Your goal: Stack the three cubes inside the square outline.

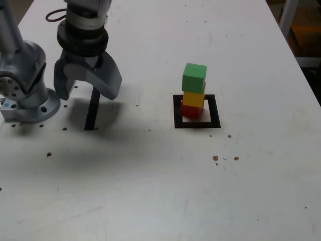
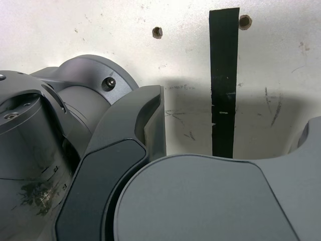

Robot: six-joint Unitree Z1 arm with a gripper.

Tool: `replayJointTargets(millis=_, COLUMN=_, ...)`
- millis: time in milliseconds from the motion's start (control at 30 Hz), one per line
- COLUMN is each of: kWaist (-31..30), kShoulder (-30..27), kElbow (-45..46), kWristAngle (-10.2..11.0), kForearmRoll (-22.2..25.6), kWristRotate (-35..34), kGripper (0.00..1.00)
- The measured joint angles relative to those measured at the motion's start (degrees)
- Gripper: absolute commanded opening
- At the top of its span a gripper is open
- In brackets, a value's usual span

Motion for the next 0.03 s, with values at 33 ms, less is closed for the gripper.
replayJointTargets(millis=33, kWaist=0.0, kShoulder=0.0, kElbow=0.0, kWristAngle=0.0, kForearmRoll=0.0, kWristRotate=0.0, kGripper=1.0)
